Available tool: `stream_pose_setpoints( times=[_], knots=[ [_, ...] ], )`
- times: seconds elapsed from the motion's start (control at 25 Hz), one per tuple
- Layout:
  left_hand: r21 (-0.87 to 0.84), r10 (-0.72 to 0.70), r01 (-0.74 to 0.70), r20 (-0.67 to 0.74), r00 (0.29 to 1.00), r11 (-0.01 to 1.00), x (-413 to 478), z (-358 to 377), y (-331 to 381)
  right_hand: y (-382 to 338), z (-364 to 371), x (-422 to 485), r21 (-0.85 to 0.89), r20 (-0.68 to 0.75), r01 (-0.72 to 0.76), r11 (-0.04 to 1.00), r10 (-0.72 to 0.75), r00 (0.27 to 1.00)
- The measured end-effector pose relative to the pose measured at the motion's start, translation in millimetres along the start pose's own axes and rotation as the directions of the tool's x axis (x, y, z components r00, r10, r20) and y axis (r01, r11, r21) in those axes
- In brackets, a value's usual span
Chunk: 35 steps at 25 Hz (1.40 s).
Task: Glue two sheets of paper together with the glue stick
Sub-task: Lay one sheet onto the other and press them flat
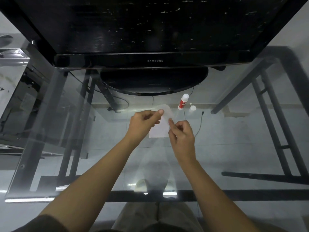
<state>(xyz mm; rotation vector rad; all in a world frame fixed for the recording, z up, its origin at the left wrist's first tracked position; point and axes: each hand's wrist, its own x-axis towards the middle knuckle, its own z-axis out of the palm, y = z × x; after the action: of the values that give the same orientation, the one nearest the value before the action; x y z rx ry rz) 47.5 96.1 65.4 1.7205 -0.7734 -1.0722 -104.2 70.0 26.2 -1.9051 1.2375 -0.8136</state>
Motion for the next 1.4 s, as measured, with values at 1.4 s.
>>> stream_pose_setpoints(
  times=[1.4],
  knots=[
    [0.480, -0.118, 0.201, -0.197, 0.973, 0.854, 57, 10, -58, 28, 32, 61, 0.057, 0.058, -0.535, 0.843, 0.532, 0.845]
  ],
)
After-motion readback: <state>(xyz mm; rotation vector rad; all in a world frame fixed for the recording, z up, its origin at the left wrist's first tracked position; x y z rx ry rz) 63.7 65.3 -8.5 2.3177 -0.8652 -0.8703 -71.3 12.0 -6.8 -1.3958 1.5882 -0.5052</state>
